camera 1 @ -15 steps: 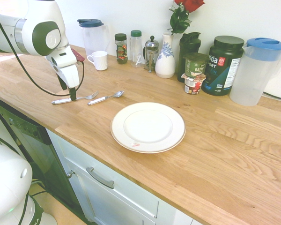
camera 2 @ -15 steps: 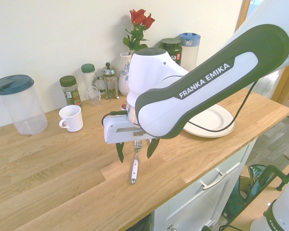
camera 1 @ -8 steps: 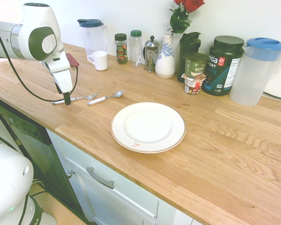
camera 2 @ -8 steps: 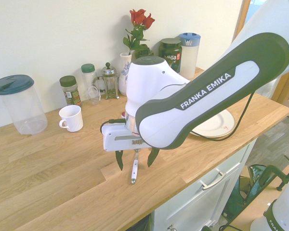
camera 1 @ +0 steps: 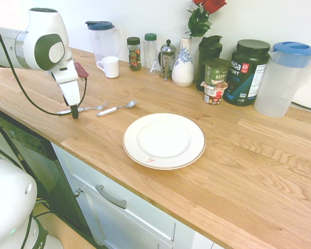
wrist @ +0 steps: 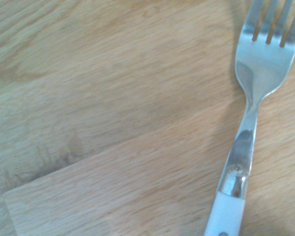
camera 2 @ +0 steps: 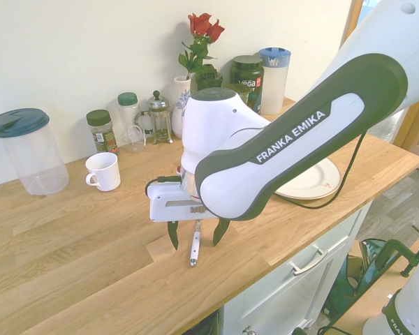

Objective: Put the fork into the plate

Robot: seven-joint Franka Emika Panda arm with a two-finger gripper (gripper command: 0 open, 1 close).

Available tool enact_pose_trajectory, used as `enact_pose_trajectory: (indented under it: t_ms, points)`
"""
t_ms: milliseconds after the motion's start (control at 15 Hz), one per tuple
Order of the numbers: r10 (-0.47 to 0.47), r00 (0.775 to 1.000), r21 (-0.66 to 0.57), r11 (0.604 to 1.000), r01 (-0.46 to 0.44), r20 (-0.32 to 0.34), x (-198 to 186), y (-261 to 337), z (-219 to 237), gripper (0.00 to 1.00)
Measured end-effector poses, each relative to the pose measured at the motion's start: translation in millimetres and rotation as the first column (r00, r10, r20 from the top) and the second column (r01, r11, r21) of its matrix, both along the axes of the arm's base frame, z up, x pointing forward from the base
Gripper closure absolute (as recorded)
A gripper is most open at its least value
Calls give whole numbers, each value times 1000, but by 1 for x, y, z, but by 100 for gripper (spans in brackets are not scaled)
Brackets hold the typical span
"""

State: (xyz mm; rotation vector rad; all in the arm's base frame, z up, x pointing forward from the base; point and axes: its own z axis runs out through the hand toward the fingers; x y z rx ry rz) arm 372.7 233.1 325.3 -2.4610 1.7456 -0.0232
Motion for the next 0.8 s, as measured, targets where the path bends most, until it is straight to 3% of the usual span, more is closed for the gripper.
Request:
enact_pose_trajectory:
  t_ms: [800]
  points:
    - [-4,1000,-6,1000,4,-4,5,-1,-3,100]
